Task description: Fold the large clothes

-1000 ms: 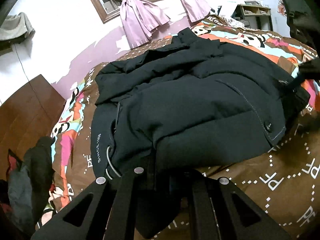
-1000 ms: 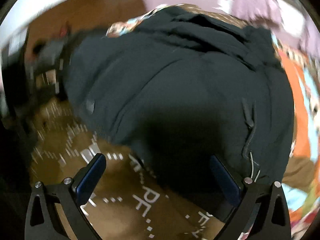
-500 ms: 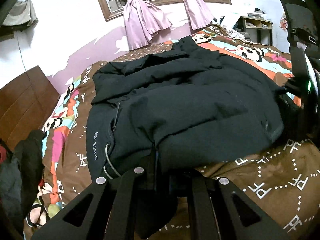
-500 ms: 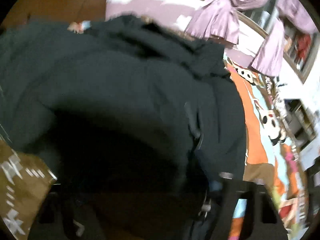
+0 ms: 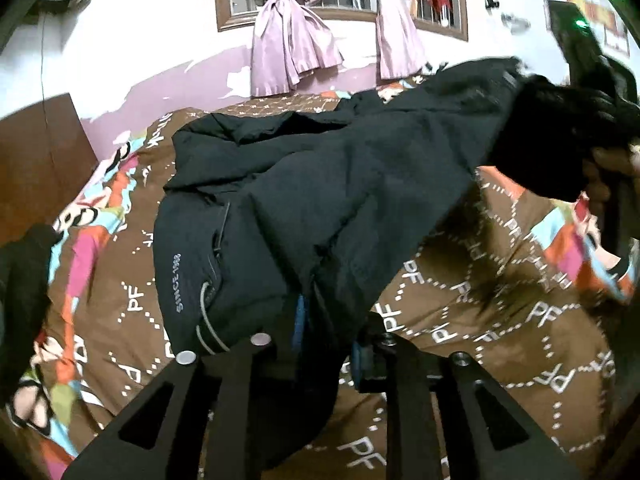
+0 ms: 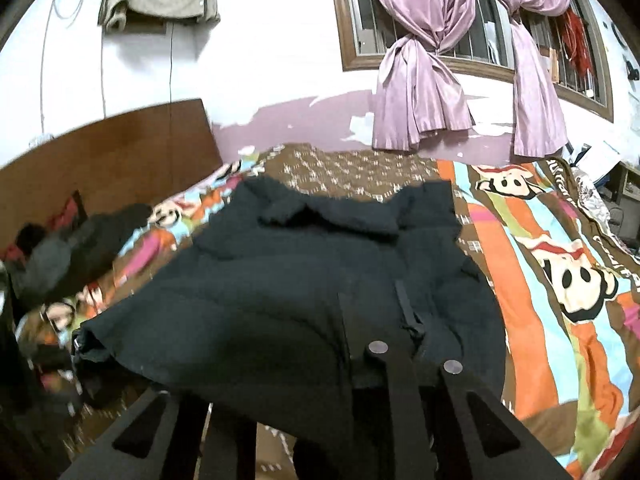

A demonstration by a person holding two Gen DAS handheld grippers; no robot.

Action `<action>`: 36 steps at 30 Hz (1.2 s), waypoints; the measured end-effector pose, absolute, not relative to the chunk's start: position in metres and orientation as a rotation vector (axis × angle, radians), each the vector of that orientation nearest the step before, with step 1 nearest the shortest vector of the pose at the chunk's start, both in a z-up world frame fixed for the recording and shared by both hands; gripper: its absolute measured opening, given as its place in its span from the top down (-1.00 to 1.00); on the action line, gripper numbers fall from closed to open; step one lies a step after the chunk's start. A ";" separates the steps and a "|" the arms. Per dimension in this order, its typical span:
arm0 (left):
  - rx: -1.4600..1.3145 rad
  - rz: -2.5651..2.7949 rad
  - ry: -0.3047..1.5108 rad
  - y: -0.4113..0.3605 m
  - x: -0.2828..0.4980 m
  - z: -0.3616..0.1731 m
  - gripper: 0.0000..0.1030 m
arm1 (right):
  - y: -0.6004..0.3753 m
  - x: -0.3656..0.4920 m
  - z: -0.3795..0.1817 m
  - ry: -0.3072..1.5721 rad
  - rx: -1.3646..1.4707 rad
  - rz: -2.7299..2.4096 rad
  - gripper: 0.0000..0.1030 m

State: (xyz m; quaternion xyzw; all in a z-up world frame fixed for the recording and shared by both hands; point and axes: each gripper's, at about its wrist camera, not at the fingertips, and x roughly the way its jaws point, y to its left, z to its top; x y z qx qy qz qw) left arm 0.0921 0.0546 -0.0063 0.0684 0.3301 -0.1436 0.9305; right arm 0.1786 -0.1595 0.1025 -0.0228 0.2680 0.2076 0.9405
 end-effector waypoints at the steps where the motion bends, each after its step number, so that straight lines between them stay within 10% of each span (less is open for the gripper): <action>1: 0.127 -0.300 0.670 0.055 0.090 -0.005 0.56 | -0.156 0.182 0.109 0.543 -0.041 0.422 0.70; 10: 0.362 -0.167 0.685 0.017 0.085 -0.026 0.21 | -0.165 0.190 0.109 0.545 -0.007 0.416 0.70; 15: 0.420 -0.089 0.675 0.014 0.085 -0.027 0.85 | -0.170 0.173 0.097 0.557 -0.056 0.387 0.70; 36: 0.124 -0.040 0.569 0.070 0.009 0.101 0.93 | -0.173 0.039 0.121 0.428 -0.140 0.417 0.82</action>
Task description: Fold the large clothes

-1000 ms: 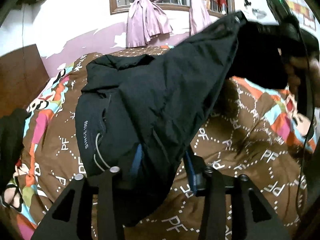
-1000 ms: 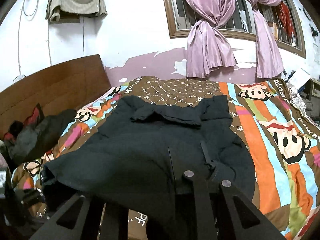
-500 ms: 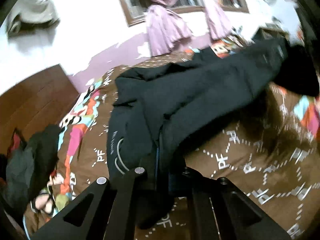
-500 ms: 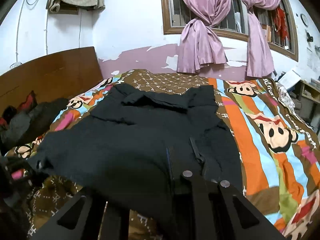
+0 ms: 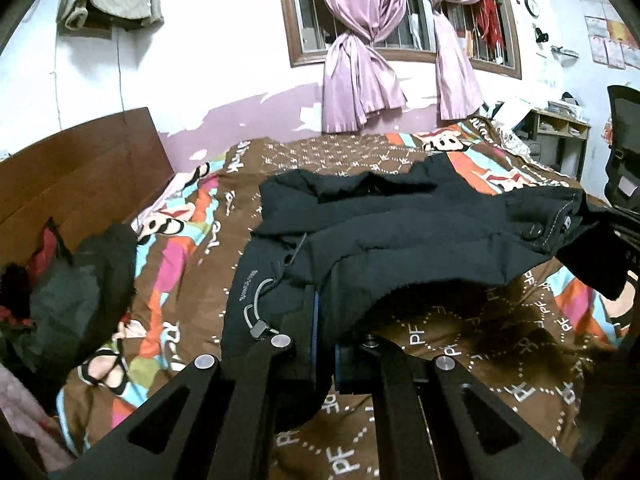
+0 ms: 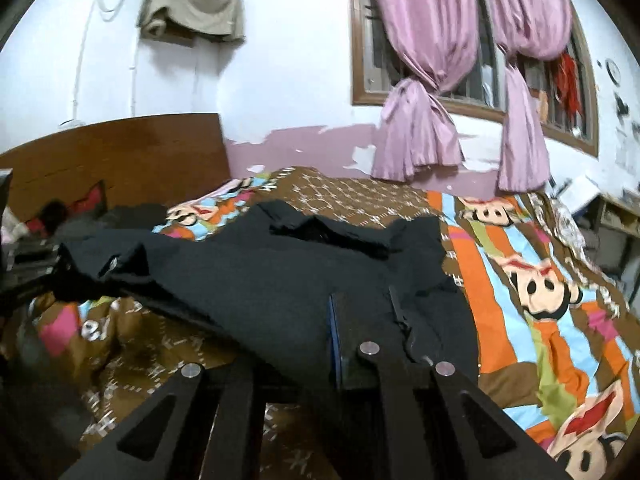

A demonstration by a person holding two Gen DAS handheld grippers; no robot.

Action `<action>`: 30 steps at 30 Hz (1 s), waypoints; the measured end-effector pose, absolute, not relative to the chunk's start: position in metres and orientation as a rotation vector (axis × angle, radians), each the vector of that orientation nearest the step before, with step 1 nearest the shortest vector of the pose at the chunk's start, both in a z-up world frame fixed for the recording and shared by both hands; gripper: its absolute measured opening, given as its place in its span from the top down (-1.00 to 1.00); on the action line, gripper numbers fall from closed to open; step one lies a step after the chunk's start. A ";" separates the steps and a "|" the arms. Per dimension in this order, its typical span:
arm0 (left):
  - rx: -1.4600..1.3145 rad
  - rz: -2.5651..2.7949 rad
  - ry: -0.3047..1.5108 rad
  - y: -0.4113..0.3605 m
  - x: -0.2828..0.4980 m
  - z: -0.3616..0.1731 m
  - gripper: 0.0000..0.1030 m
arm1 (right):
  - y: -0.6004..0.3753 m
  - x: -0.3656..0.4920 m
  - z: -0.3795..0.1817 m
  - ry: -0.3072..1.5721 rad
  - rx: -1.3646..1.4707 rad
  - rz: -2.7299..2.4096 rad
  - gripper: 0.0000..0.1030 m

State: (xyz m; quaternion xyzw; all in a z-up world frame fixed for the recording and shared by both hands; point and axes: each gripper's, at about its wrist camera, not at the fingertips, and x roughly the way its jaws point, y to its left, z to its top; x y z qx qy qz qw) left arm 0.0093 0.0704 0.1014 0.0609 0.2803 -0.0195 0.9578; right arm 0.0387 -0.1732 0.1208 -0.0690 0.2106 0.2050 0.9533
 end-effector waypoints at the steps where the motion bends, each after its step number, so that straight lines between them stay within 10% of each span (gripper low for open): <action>1: 0.118 -0.044 0.565 0.072 0.002 0.106 0.93 | -0.172 0.029 0.126 0.422 -0.158 0.431 0.82; 30: 0.091 -0.125 0.415 0.078 0.016 0.184 0.93 | -0.180 0.035 0.182 0.379 -0.108 0.468 0.82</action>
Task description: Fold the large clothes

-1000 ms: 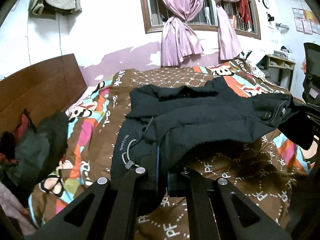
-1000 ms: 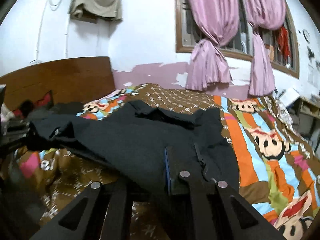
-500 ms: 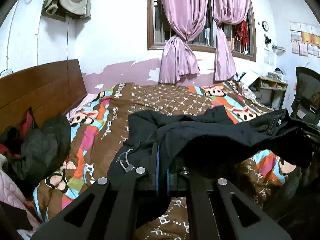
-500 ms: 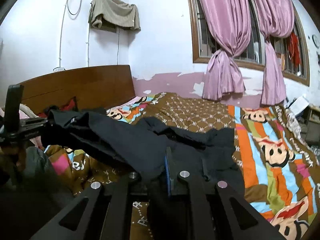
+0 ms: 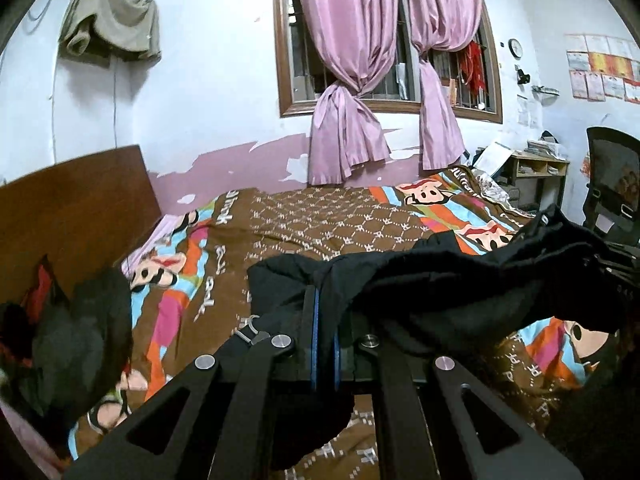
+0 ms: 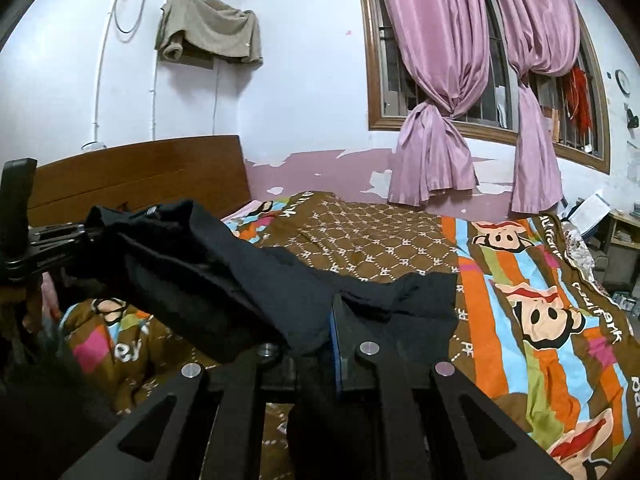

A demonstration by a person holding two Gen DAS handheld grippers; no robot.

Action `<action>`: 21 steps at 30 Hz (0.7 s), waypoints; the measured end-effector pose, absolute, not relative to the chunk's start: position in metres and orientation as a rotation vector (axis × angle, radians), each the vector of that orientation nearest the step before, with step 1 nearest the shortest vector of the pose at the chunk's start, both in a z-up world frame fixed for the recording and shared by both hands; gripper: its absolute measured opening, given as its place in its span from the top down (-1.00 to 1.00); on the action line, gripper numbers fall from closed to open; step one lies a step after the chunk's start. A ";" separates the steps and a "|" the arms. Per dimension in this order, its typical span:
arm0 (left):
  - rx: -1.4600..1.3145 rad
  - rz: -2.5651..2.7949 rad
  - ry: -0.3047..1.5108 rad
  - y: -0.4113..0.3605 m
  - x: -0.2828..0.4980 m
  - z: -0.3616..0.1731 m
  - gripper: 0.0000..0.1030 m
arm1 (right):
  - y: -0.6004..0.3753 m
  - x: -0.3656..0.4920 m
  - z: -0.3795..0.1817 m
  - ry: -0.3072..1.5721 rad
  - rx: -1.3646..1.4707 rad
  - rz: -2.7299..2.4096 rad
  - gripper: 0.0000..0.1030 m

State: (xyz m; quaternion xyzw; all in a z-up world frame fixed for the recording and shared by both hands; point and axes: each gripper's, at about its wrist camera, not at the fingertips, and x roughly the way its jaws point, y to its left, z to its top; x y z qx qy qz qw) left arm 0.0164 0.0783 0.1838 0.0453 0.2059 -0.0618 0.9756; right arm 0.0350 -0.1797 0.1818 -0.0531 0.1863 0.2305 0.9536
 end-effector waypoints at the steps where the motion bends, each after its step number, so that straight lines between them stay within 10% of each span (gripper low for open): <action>1: 0.100 -0.128 0.410 0.078 0.022 0.185 0.93 | -0.181 0.039 0.182 0.378 -0.109 0.464 0.82; 21: 0.179 -0.142 0.421 0.095 0.121 0.149 0.93 | -0.166 0.130 0.155 0.403 -0.251 0.386 0.78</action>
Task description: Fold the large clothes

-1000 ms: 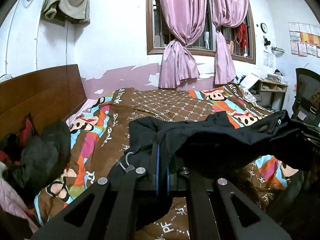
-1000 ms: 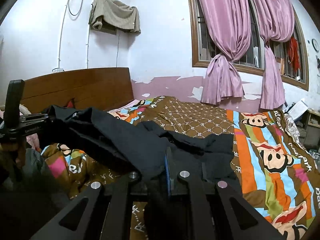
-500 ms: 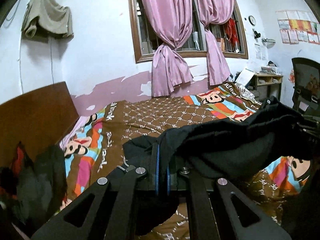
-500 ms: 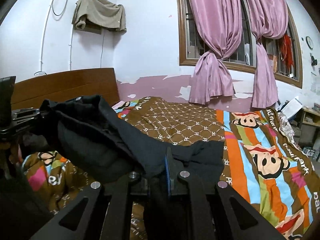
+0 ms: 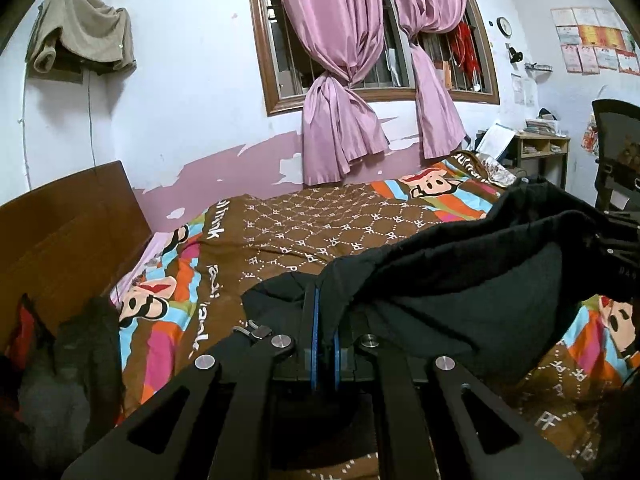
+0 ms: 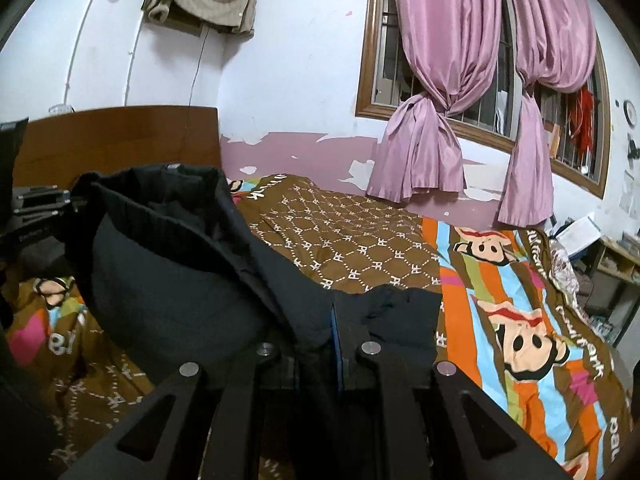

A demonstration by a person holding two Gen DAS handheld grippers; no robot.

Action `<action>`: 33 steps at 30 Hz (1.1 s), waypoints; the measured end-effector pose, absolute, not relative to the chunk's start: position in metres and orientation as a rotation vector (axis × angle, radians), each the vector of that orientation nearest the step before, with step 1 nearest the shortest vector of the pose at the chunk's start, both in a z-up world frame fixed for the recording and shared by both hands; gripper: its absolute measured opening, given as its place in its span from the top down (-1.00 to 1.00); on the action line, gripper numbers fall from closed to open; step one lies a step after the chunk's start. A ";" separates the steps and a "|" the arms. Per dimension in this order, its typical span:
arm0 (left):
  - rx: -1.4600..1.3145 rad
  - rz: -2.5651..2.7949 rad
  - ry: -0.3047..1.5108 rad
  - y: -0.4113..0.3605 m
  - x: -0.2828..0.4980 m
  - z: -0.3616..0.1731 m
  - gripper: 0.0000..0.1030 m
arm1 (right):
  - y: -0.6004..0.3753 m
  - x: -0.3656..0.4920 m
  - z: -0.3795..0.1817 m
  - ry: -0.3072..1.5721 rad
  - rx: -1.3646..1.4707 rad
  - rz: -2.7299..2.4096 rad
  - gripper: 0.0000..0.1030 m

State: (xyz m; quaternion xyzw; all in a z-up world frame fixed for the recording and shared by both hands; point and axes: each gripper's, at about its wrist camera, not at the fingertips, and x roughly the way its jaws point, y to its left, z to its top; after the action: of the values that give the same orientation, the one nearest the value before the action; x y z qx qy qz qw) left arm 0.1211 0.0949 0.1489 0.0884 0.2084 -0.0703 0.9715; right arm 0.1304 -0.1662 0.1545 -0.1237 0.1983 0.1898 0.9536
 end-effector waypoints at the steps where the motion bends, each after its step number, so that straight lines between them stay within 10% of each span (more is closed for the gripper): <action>1: 0.181 -0.140 0.426 0.095 0.129 0.147 0.93 | -0.164 0.137 0.153 0.399 -0.269 0.379 0.78; 13: 0.161 -0.091 0.512 0.106 0.223 0.120 0.92 | -0.144 0.231 0.129 0.407 -0.364 0.327 0.58; 21: 0.034 -0.078 0.643 0.118 0.274 0.084 0.79 | -0.158 0.260 0.115 0.423 -0.317 0.277 -0.37; 29: -0.120 0.009 0.520 0.146 0.259 0.109 -0.80 | -0.182 0.238 0.118 0.434 -0.225 0.302 -0.82; 33: -0.156 0.008 0.492 0.164 0.236 0.119 -0.83 | -0.181 0.225 0.108 0.495 -0.193 0.344 -0.88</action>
State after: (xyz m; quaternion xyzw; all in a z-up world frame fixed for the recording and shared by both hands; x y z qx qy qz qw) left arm 0.2359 0.1637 0.1194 -0.0770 0.2431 0.0039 0.9669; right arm 0.2254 -0.1815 0.1081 -0.0950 0.2434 0.1694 0.9503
